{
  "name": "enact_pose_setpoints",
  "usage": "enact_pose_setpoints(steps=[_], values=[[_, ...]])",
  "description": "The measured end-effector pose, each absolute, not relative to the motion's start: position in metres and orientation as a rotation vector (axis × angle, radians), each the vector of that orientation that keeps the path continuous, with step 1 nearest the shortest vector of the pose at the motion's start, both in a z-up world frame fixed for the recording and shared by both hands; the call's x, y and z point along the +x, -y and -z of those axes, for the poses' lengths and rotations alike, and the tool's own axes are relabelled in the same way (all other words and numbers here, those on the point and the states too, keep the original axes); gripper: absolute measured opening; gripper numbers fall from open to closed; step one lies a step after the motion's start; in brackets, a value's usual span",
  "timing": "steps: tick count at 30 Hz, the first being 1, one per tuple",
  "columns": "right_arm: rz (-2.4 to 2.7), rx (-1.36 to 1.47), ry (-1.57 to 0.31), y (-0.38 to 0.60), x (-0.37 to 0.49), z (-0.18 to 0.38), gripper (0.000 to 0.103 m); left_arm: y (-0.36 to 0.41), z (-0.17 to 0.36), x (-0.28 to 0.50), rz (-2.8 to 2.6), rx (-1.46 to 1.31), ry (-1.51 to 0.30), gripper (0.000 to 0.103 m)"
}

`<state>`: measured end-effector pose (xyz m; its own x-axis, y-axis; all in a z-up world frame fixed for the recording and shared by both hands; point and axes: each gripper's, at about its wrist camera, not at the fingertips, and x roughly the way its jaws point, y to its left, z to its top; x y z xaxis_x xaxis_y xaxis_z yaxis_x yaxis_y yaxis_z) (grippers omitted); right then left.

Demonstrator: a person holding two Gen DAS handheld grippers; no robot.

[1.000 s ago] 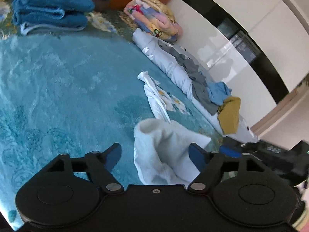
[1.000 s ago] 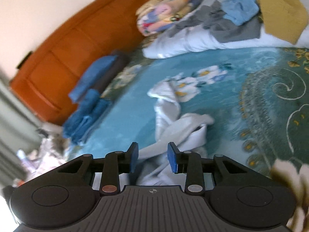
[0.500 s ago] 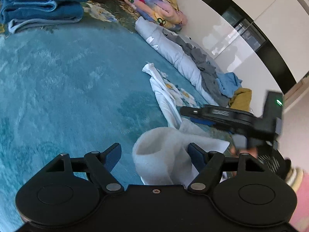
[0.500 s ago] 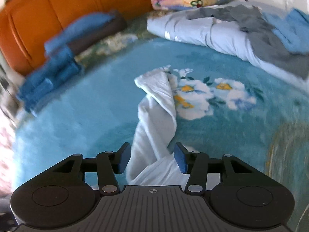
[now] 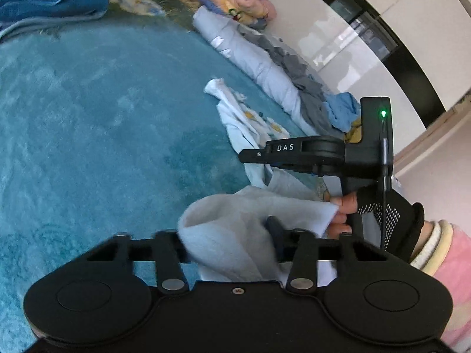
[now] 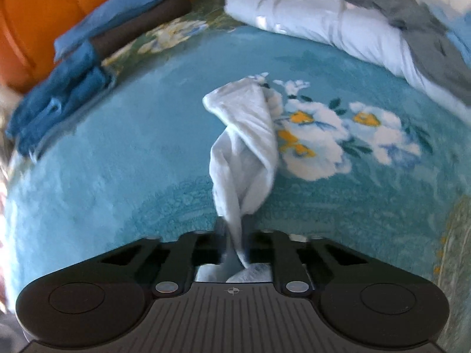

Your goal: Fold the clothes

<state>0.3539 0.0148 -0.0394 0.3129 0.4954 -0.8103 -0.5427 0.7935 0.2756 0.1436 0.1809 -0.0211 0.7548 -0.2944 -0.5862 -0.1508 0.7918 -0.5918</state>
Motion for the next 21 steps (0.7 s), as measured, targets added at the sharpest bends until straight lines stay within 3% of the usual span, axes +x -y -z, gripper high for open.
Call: enact_pose_setpoints(steps=[3,12,21], values=[[-0.690,0.153,-1.034,0.019,0.360,0.028,0.007,-0.180,0.009,0.138,0.083,-0.654,-0.688,0.011],[-0.592,0.650,-0.758,0.163,0.347,-0.035,0.007,-0.201,-0.057,0.120,0.040,-0.619,-0.473,0.007],[-0.477,0.767,-0.460,0.302,0.273,-0.092,0.007,-0.220,-0.098,0.105,-0.029,-0.604,-0.340,0.007]])
